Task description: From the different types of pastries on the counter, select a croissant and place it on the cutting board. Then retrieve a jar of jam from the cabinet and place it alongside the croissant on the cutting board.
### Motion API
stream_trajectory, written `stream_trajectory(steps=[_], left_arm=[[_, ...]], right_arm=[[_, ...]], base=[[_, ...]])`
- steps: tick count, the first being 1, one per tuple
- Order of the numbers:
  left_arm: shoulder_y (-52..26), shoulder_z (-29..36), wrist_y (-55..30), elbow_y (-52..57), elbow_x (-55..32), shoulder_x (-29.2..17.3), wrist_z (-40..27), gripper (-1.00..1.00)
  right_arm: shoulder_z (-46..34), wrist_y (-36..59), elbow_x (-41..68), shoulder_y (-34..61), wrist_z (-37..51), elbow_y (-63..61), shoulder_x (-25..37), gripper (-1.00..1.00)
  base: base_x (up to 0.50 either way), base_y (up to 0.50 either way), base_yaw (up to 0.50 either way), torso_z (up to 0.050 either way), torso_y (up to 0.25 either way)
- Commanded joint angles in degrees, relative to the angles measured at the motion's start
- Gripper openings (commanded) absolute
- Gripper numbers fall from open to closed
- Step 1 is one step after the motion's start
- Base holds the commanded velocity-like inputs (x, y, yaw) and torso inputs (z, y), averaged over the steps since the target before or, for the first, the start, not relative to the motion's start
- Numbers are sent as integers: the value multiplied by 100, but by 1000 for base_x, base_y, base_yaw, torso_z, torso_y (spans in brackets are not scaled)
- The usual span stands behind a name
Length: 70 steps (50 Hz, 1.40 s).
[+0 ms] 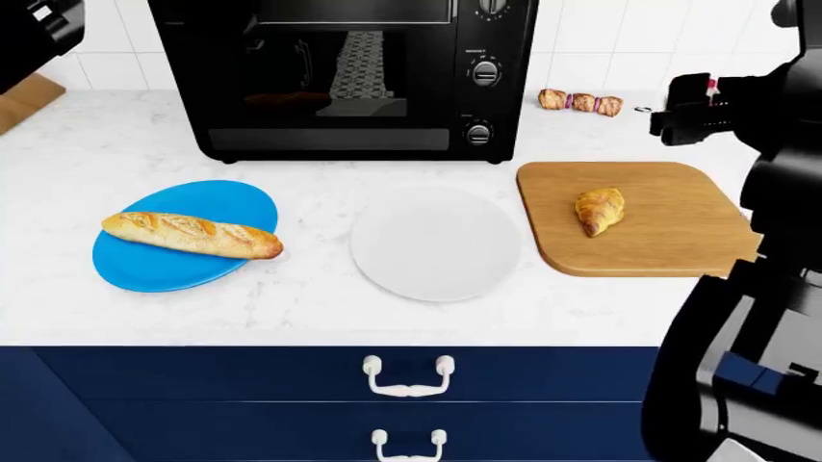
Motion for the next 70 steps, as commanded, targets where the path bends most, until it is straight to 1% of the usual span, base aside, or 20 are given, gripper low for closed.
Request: stream_trajectory(steps=[1,23,40,58,66,67,70], left_arm=[[30,-1,0,2,42,-16,54,100],[-27,72,19,20,-15,-24,-37,100],[-144,170,-46,8,-55,-47,-70,100],[-122,192,-75,-18,15,-70,25,100],[-171,199,-33,-18,-63,-66,-33,100],[-173,199,-27,-18,-69,-65,-37,100],[-169,196,-17,-18,-76,-68,-37,100]], right_arm=[[11,-324,130,-332,154,203,15,-100],[268,-909,368,-353,955,876,196,-100],[245,-1043,388,-442,1163,1119,283,-100],[211,-1045,446,-473,1152,1143,283,-100],[188,-1008,457,-491,1111,1112,287,-100],[182,-1000,457,-493,1100,1109,289,100],[165,-969,454,-501,1069,1108,295,100]], base=[[0,0,0,0,0],[0,0,0,0,1],[0,0,0,1,1],[0,0,0,0,-101],[0,0,0,0,-5],[0,0,0,0,0],[0,0,0,0,0]])
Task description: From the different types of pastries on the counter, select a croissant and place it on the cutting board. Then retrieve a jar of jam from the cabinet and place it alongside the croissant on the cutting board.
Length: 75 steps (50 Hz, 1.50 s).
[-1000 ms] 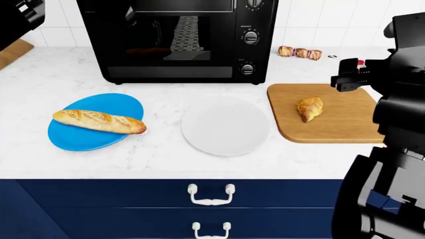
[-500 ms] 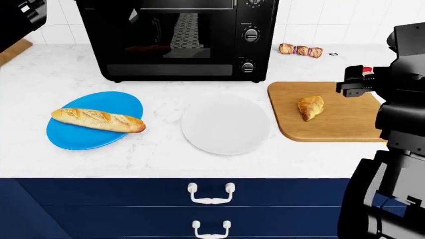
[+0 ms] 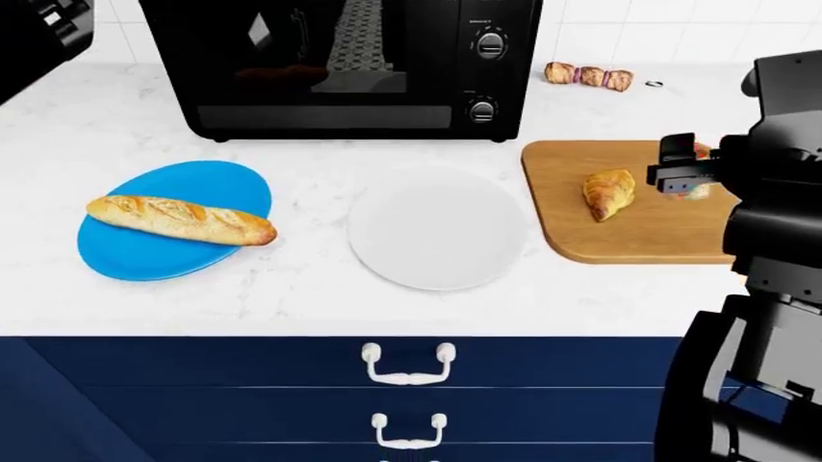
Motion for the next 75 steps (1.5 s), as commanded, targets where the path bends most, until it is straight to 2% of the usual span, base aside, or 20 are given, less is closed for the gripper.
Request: stream_trajectory(steps=[1,19,28,35,42,44,46,47,54,61,75], left_arm=[[-19,2,35,-2,-44,-7,-20,100],[-154,47,81,4,-171,-3,-136,100],[-49,34,73,-9,-66,-24,-39,100],[48,-5,76,-22,26,-76,36,100],[43,10,88,-26,27,-77,13,100],[32,15,88,-31,10,-88,-3,100],[28,18,86,-43,9,-96,-4,100],[25,18,70,-70,40,-115,13,100],[34,6,46,-114,95,-184,41,100],[55,-30,67,-90,84,-248,17,100],[149,-178,122,-29,58,-481,-37,100]], right_arm=[[-71,7,19,5,-86,-33,18,100],[-115,170,13,3,-203,-129,62,100],[-159,786,-87,157,-748,-862,43,100],[-471,2002,-527,313,-1846,-2284,178,100],[-1189,3512,-1250,551,-3261,-3713,709,100],[-1548,4096,-1584,666,-3773,-4053,958,100],[-1599,4168,-2861,806,-5030,-4038,919,100],[-1603,4176,-2787,1082,-5138,-4169,1019,100],[-1813,4177,-2309,2272,-5139,-4112,1287,100],[-1978,4177,-2300,2586,-5139,-4237,1222,100],[-2222,4177,-2053,3420,-5139,-4266,1600,100]], base=[[0,0,0,0,0],[0,0,0,0,0],[0,0,0,0,0],[0,0,0,0,0],[0,0,0,0,0],[0,0,0,0,0],[0,0,0,0,0],[0,0,0,0,0],[0,0,0,0,0],[0,0,0,0,0],[0,0,0,0,0]])
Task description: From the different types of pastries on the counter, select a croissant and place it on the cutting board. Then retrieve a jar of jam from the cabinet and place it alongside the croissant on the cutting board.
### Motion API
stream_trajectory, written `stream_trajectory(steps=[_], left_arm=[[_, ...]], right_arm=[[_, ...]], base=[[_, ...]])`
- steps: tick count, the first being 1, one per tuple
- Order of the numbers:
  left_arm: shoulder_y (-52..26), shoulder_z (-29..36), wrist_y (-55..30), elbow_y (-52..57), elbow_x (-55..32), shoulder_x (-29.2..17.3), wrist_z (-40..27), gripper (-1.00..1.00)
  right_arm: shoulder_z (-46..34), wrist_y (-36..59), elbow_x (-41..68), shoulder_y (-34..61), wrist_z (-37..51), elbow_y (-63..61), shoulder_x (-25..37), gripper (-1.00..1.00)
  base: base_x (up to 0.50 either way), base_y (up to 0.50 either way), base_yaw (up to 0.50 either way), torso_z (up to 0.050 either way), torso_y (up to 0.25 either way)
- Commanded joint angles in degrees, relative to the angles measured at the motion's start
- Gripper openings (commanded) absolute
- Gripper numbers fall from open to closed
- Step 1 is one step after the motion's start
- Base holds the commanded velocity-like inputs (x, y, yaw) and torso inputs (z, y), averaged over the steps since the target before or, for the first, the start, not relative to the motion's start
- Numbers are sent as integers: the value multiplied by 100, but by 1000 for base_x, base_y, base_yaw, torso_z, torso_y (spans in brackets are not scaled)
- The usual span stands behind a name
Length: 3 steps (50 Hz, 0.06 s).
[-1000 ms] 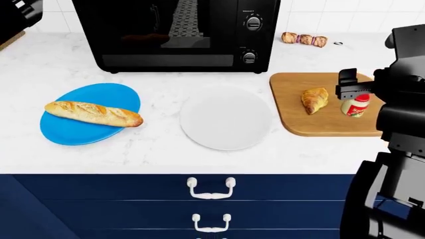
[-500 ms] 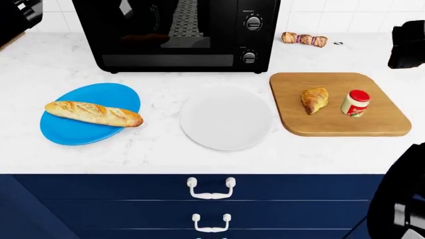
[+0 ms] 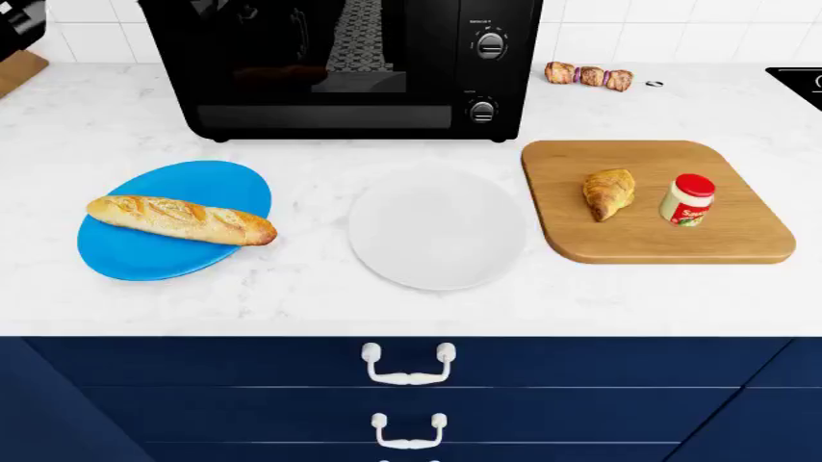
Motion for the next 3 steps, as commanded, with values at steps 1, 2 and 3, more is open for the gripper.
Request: stream_trajectory(steps=[1,2,3], left_arm=[[33,-97,39,31,-25,-160,-52,100],[35,-106,43,32,-23,-172,-54,100],[42,-114,46,33,-17,-182,-51,100]], right_arm=[[-258,94,91,764,-155,-81,251,100],[-279,94,124,830,-155,-72,270,100],[-294,94,144,879,-155,-63,278,100]], base=[[0,0,0,0,0],[0,0,0,0,0],[0,0,0,0,0]])
